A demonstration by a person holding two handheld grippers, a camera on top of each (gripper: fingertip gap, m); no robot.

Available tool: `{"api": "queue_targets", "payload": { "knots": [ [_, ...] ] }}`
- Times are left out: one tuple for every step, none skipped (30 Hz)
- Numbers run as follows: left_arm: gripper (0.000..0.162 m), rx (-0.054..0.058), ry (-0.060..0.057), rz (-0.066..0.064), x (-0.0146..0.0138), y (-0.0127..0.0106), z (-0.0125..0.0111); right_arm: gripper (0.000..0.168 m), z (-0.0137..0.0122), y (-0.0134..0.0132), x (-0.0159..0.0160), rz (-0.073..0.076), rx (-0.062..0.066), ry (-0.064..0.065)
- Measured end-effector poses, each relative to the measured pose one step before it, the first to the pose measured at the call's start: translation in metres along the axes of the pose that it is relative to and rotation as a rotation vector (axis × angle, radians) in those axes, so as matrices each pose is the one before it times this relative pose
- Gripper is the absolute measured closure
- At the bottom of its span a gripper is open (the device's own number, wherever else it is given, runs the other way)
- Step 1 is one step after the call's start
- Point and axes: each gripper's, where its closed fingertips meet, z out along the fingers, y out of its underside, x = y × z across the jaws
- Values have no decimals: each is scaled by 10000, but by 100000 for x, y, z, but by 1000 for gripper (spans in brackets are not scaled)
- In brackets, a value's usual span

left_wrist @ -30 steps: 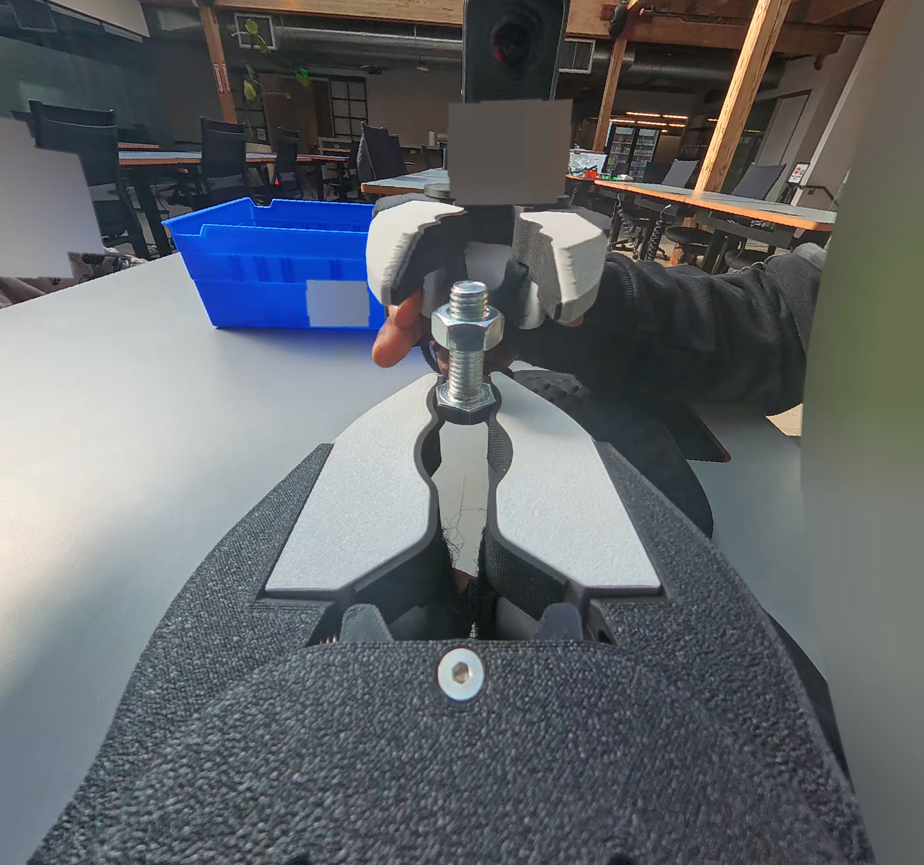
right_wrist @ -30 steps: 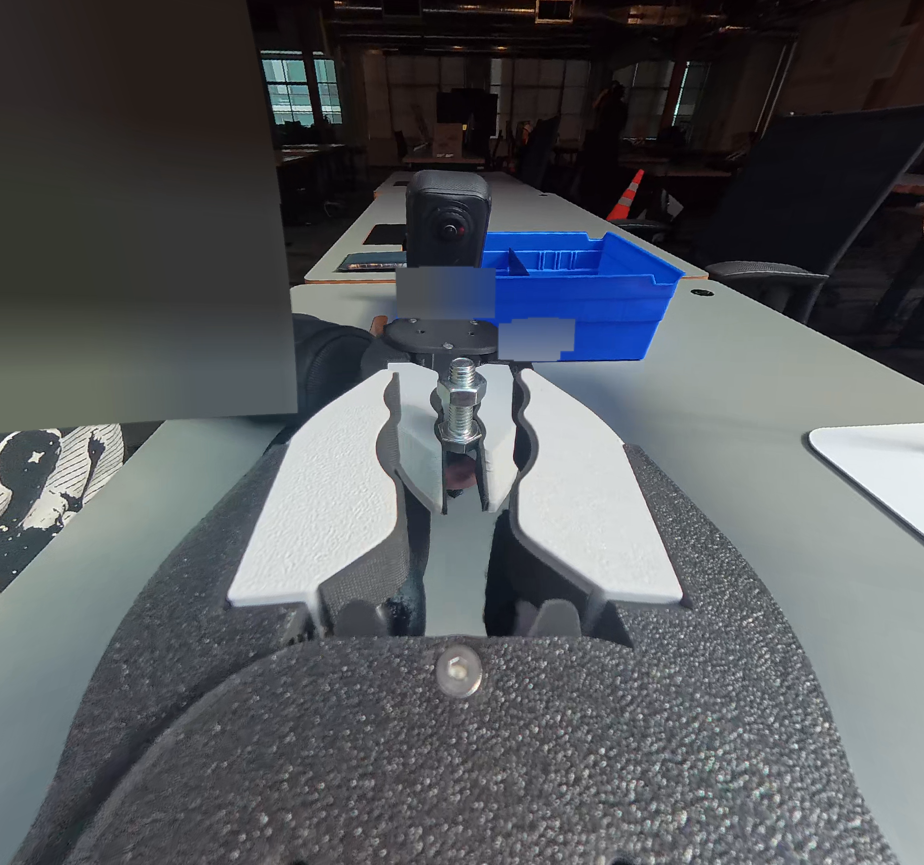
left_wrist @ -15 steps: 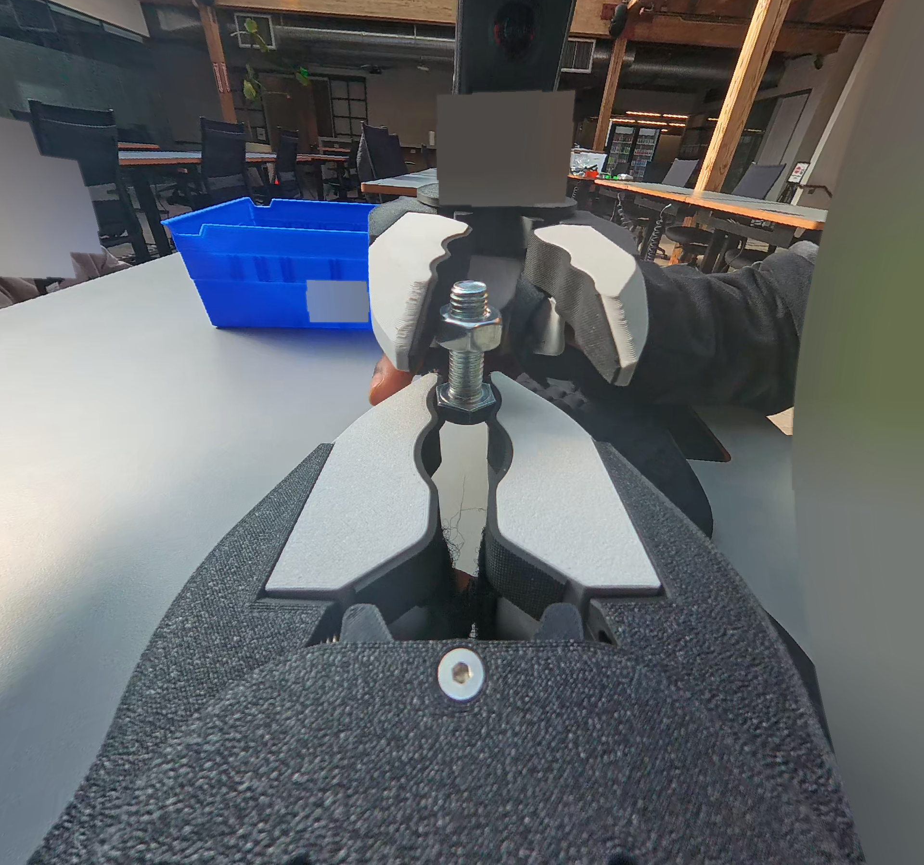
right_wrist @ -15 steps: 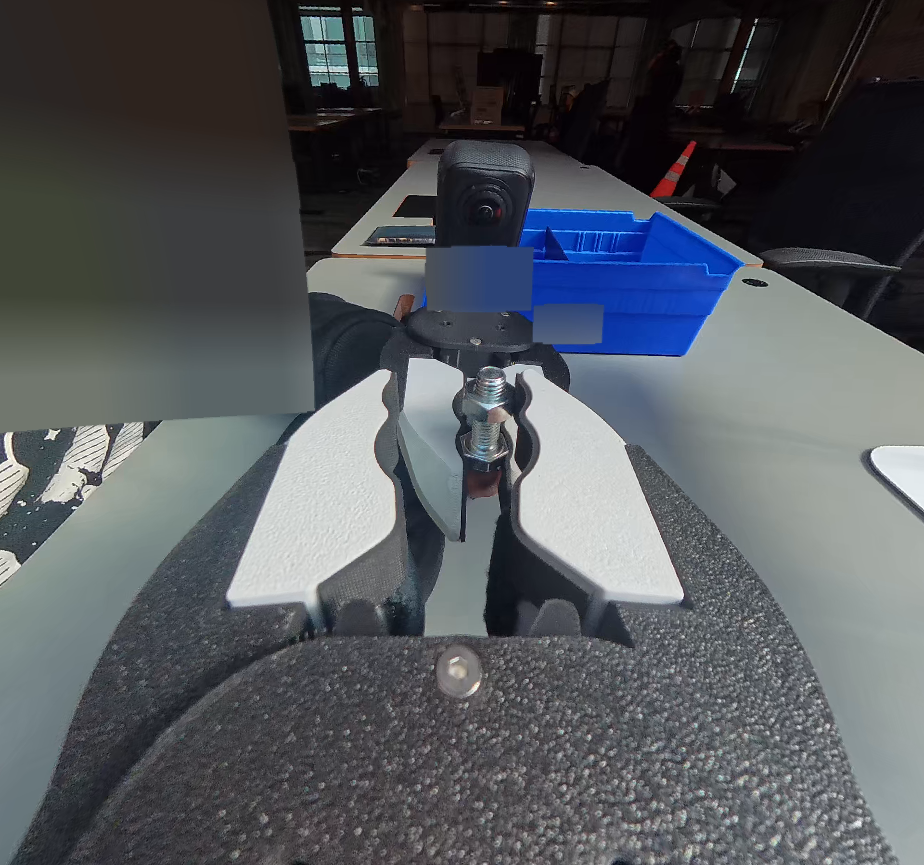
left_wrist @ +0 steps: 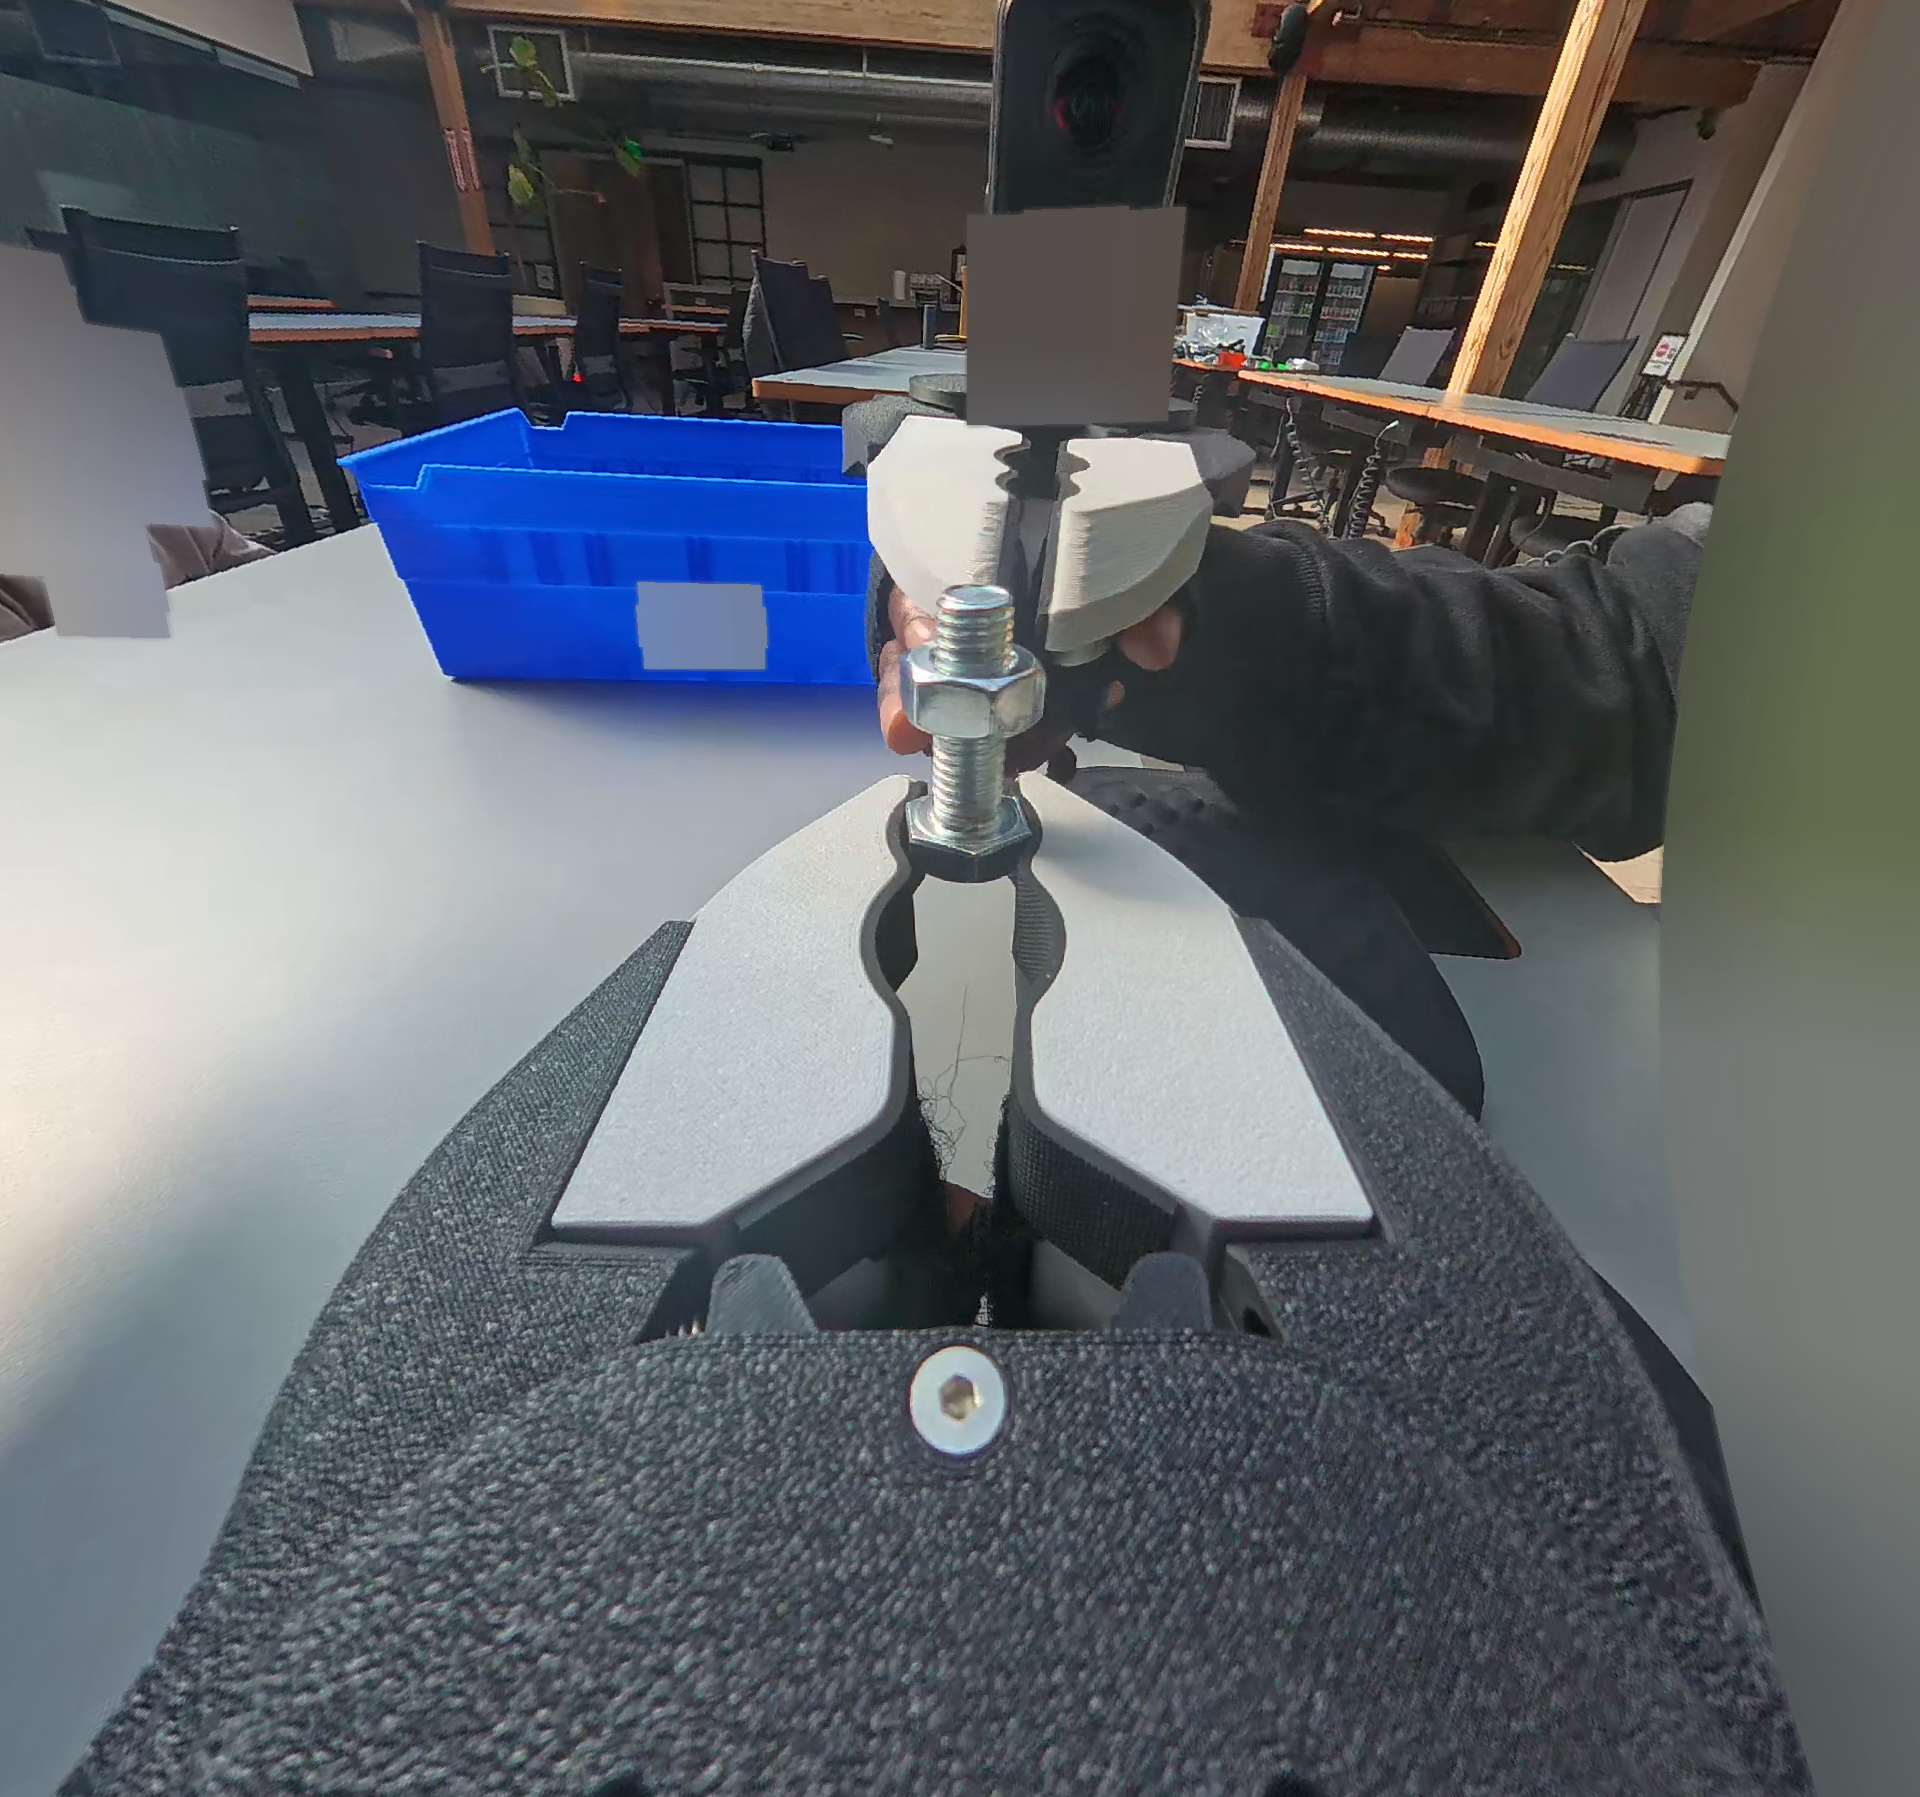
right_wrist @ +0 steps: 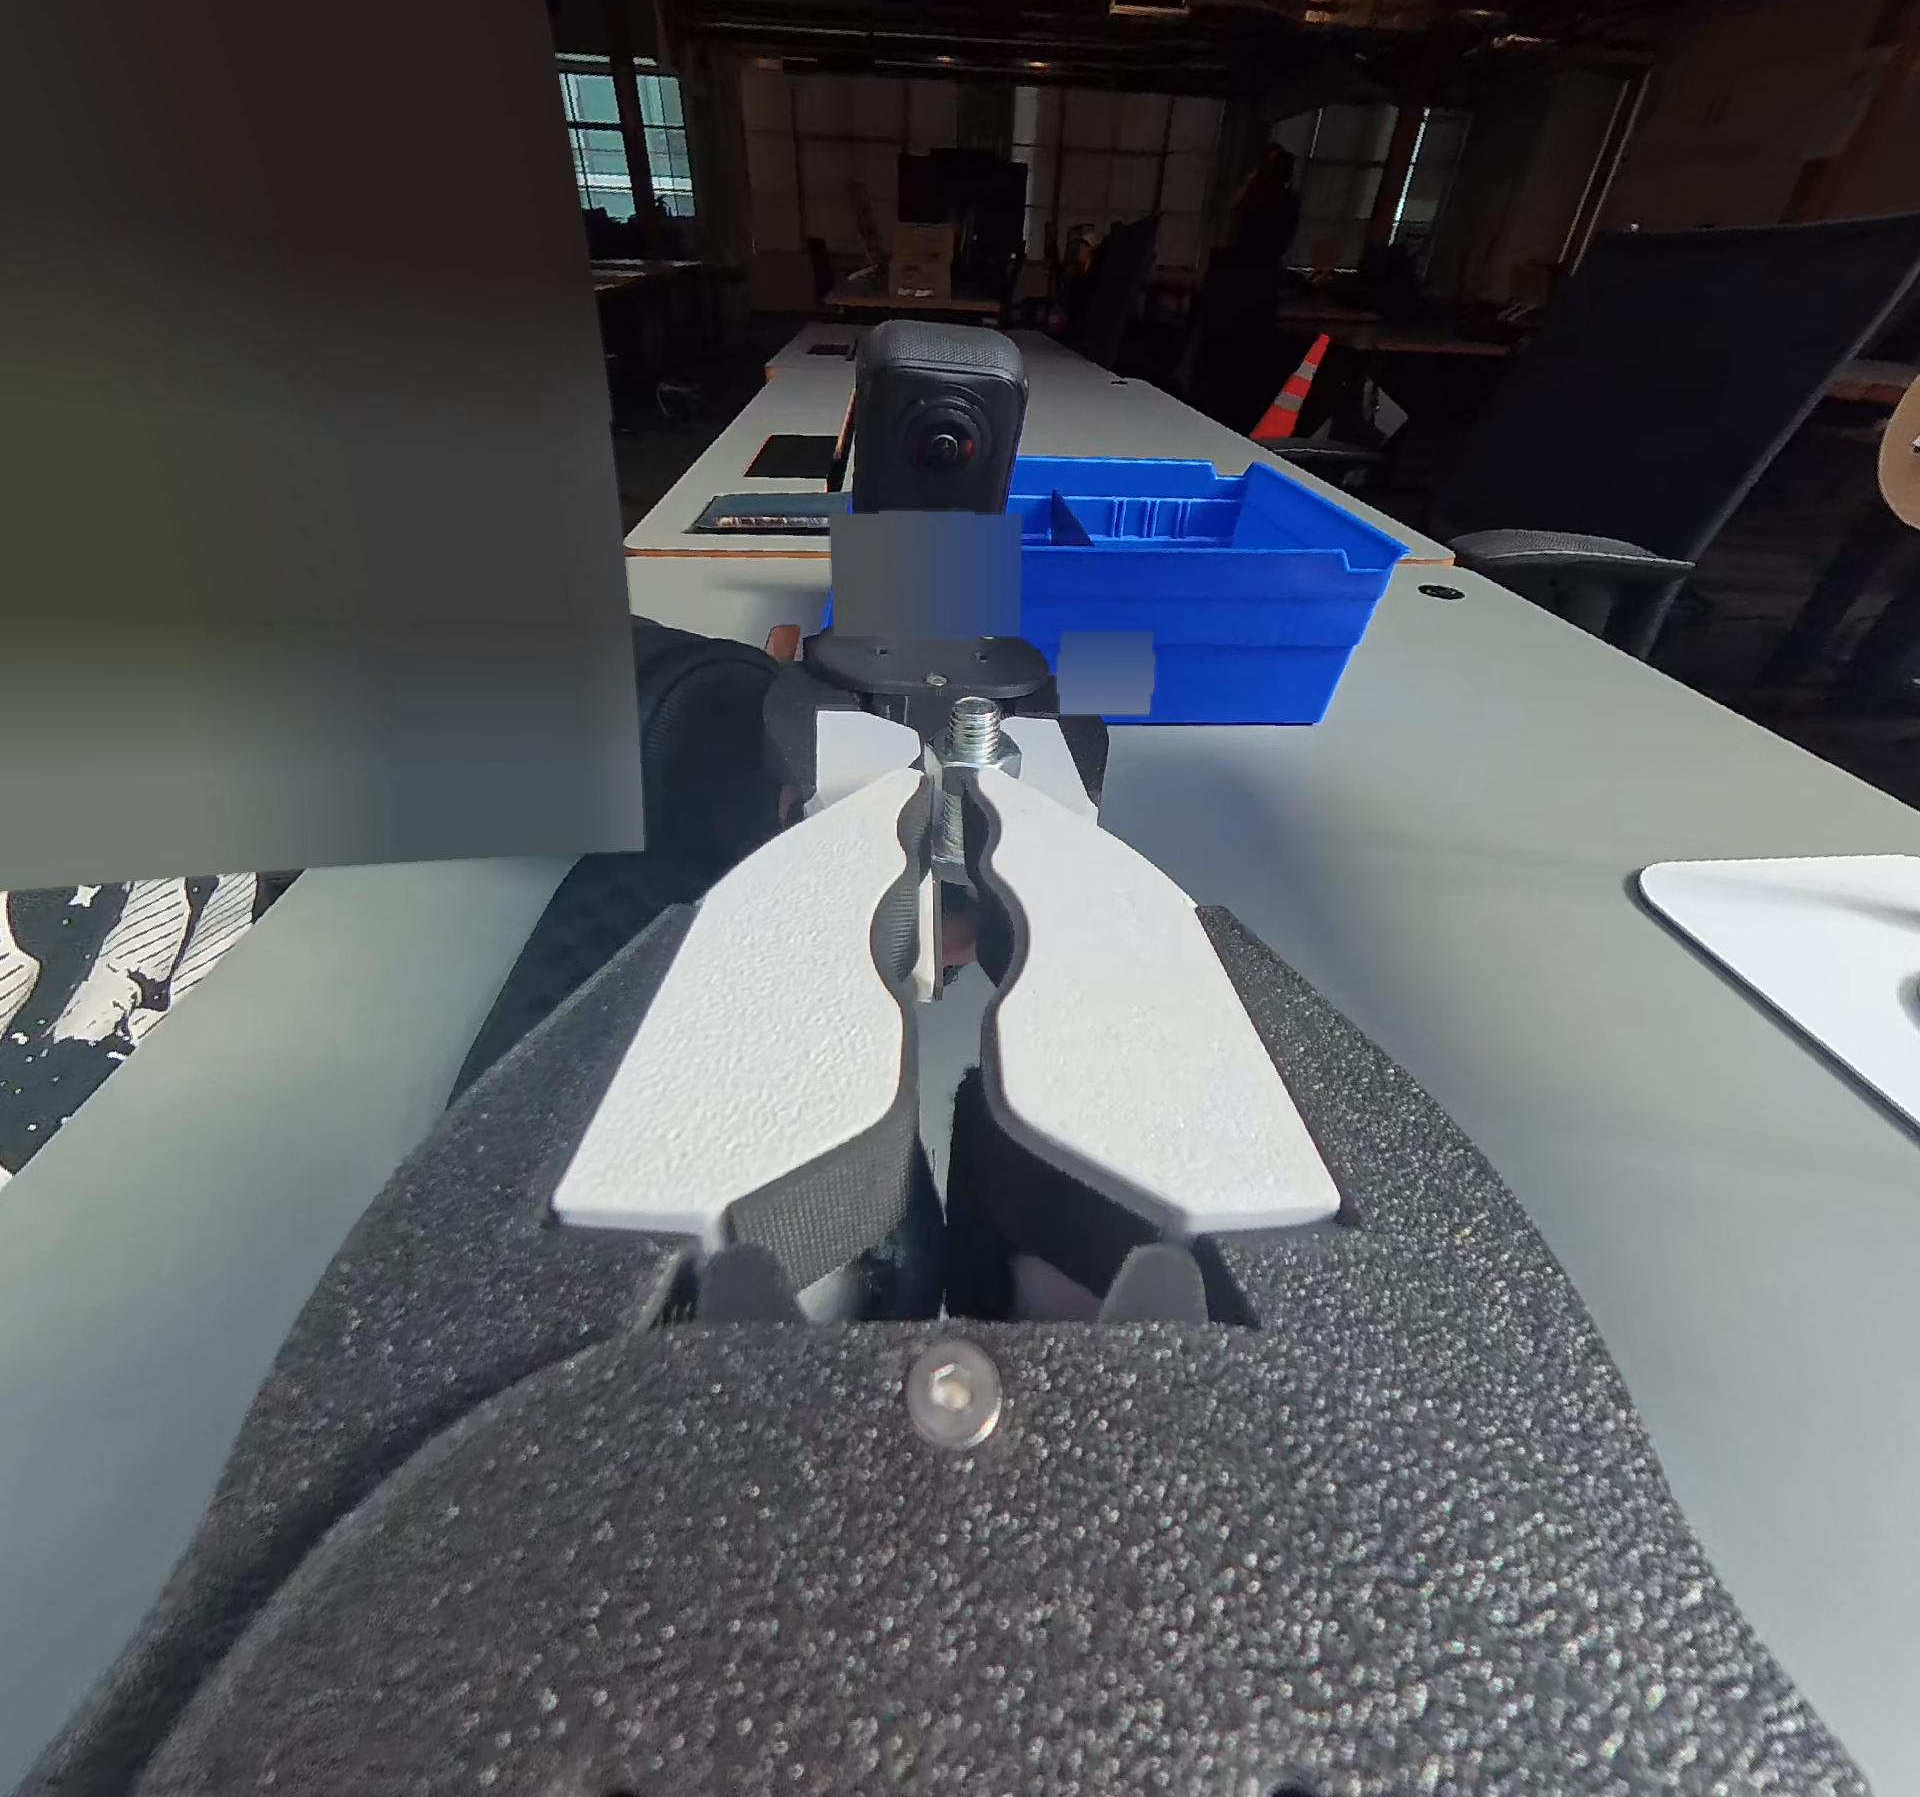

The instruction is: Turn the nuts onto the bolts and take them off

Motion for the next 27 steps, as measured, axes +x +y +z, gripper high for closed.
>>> {"api": "queue_targets", "payload": {
  "knots": [
    [148,14,-2,-10,-6,-19,-16,161,63,17,28,26,1,1],
    [148,12,-2,-8,-11,-17,-8,156,81,-18,84,36,37,29],
    [148,3,-2,-3,-10,-4,-2,146,100,-33,130,30,56,54],
    [148,-5,8,2,14,7,9,136,145,-46,114,46,65,32],
    [148,-8,7,4,11,11,7,129,175,-3,77,77,40,-10],
    [148,-2,6,0,8,2,-1,125,225,37,7,87,-1,-58],
    [148,3,4,-4,-1,-4,-2,122,258,71,-42,67,-37,-81],
    [148,2,-1,-6,-7,-3,-3,119,288,101,-39,18,-54,-71],
    [148,3,0,-4,-6,-5,-1,119,292,92,-84,-22,-56,-91],
    [148,1,3,-2,-4,-2,-3,118,284,59,-81,-25,-48,-90],
    [148,-5,4,1,10,6,10,118,285,30,-74,-16,-34,-85],
    [148,-4,1,-1,2,-4,-3,118,265,6,-91,-9,-22,-90],
    [148,3,0,-1,0,-4,2,118,247,-2,-86,-8,-16,-88],
    [148,3,0,-5,-6,5,-2,118,209,-15,-74,-10,-12,-72],
    [148,0,3,-8,0,0,-4,119,163,-3,-55,-18,-20,-53],
    [148,0,2,0,-7,-1,-4,120,130,10,-69,-27,-29,-45],
    [148,-5,3,-1,9,7,10,121,80,13,-64,-36,-30,-39],
    [148,-4,2,-2,-5,4,-7,123,41,10,-62,-39,-18,-32],
    [148,3,-4,-2,-3,-4,2,124,14,-12,-40,-27,1,-15],
    [148,8,-1,-6,-2,-11,-7,126,-27,-28,-21,-8,7,-6],
    [148,3,3,0,-5,-5,-2,127,-34,-9,2,7,9,-1],
    [148,-4,3,2,11,6,1,128,-29,-18,-23,12,16,-18],
    [148,-5,6,2,3,7,5,128,-37,-14,5,10,5,3],
    [148,-2,-1,1,-2,3,-2,129,-18,17,12,2,-13,7],
    [148,5,-1,-2,0,-6,3,129,-47,0,11,-5,-14,9],
    [148,9,-6,-5,-9,-12,-7,131,-82,11,23,-8,-21,31],
    [148,12,-8,-10,-23,-17,-22,132,-140,2,26,-8,-19,38]
  ]
}}
